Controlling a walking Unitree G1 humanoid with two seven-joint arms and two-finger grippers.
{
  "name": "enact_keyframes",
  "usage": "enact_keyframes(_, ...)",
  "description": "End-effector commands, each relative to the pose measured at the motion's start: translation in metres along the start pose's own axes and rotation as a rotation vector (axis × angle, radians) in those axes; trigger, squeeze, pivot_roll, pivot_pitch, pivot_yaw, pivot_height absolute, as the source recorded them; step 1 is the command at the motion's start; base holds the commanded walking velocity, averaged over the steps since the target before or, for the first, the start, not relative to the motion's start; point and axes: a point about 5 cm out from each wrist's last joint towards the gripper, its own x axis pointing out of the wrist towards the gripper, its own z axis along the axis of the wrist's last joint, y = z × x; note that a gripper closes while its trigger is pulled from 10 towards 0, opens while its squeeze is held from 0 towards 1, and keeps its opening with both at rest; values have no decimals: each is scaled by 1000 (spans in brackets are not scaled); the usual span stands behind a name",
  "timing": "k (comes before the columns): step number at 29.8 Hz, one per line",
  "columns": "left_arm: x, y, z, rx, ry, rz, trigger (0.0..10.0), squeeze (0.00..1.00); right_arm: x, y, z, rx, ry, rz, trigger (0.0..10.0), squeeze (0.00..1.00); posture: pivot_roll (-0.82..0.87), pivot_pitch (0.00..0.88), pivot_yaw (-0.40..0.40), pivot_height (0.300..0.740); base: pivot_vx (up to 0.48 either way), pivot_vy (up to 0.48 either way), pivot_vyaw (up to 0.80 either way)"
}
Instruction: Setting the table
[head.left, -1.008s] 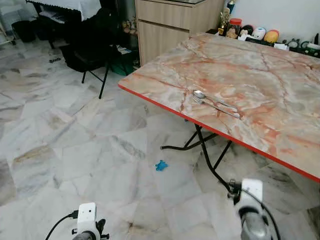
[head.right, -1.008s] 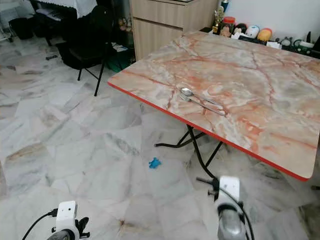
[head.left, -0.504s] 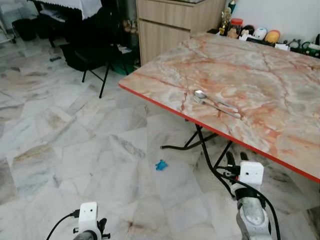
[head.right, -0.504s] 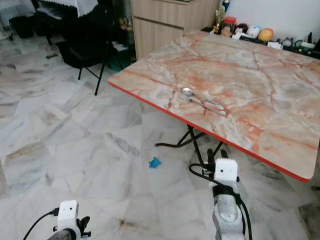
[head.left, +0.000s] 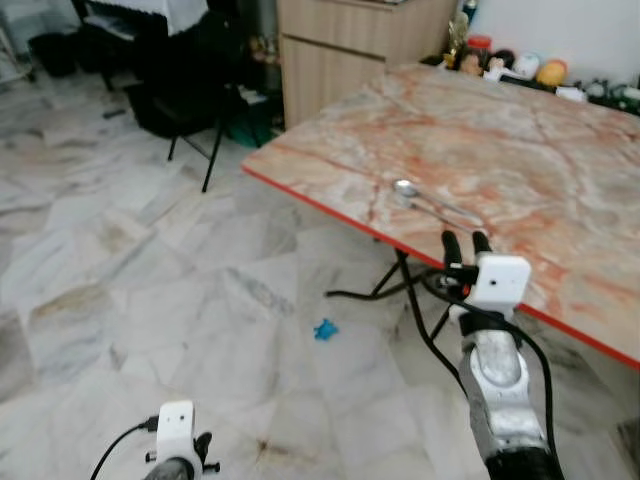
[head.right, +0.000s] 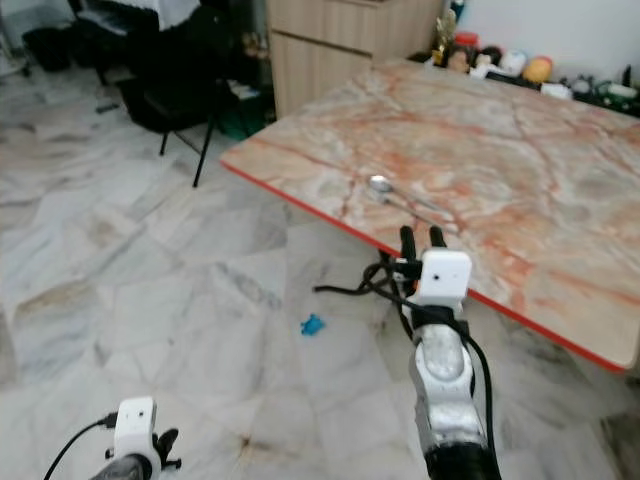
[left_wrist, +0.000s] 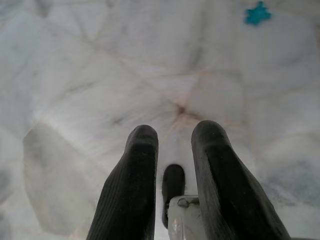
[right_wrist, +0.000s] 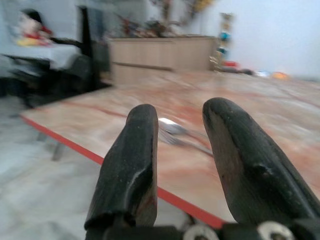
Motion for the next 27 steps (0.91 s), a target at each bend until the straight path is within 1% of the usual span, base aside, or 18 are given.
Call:
enact_keyframes(1, 0, 3, 1, 7, -5, 9, 10000, 0, 1, 3, 8, 32, -20, 8, 10000, 0, 49, 0, 3, 740, 368, 0, 0)
enact_keyframes(5, 0, 2, 1, 10, -7, 6, 10000, 0, 0, 3, 10, 40, 0, 12, 10000, 0, 48, 0, 1, 740, 366, 0, 0)
enact_keyframes(14, 1, -1, 3, 14, -11, 1, 10000, 0, 2, 10, 14, 48, 25, 29, 10000, 0, 49, 0, -4, 740, 364, 0, 0)
enact_keyframes(27, 2, -4, 7, 8, -29, 1, 10000, 0, 5, 8, 18, 44, 32, 28, 10000, 0, 48, 0, -7, 740, 344, 0, 0)
